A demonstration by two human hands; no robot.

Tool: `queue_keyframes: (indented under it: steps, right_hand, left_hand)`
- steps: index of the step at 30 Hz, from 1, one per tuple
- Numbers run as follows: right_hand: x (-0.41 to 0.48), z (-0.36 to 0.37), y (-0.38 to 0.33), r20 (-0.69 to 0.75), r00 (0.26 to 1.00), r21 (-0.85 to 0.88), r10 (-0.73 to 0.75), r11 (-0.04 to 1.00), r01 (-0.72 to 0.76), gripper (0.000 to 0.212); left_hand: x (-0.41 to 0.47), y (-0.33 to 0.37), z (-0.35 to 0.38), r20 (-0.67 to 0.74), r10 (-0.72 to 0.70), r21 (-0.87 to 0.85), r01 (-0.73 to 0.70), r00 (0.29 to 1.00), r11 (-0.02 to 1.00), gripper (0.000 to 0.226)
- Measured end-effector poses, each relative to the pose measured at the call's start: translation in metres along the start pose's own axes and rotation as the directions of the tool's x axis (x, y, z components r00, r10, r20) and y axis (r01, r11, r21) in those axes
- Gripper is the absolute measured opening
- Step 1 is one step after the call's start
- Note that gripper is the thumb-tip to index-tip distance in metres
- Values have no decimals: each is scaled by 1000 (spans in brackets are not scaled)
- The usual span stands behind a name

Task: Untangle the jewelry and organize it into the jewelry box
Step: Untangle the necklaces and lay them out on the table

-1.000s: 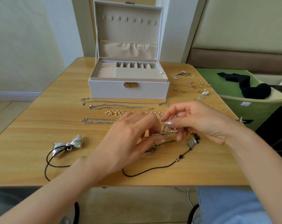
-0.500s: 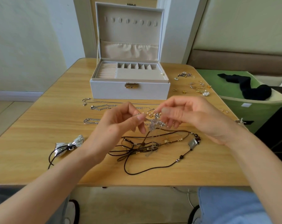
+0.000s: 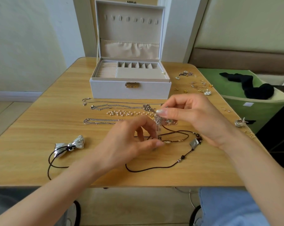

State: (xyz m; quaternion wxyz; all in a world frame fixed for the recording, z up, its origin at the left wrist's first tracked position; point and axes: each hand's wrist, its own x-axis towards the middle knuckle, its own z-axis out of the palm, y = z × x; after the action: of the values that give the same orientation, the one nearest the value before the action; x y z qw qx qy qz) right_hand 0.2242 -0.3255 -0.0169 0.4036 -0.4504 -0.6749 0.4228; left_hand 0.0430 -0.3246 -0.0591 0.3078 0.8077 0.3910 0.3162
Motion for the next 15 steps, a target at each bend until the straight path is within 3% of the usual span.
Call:
queue_keyframes:
  steps: [7,15]
  right_hand:
    - [2,-2,2,-50,997,30,51,998,-50,17]
    - [2,-4,1,-51,997,156,57,987,-48,16]
  left_hand:
    - [2,-1,-4,35,-1,-54,3,999,999,5]
    - [-3,-7,-6,114,-58,-110,70,992,991,12]
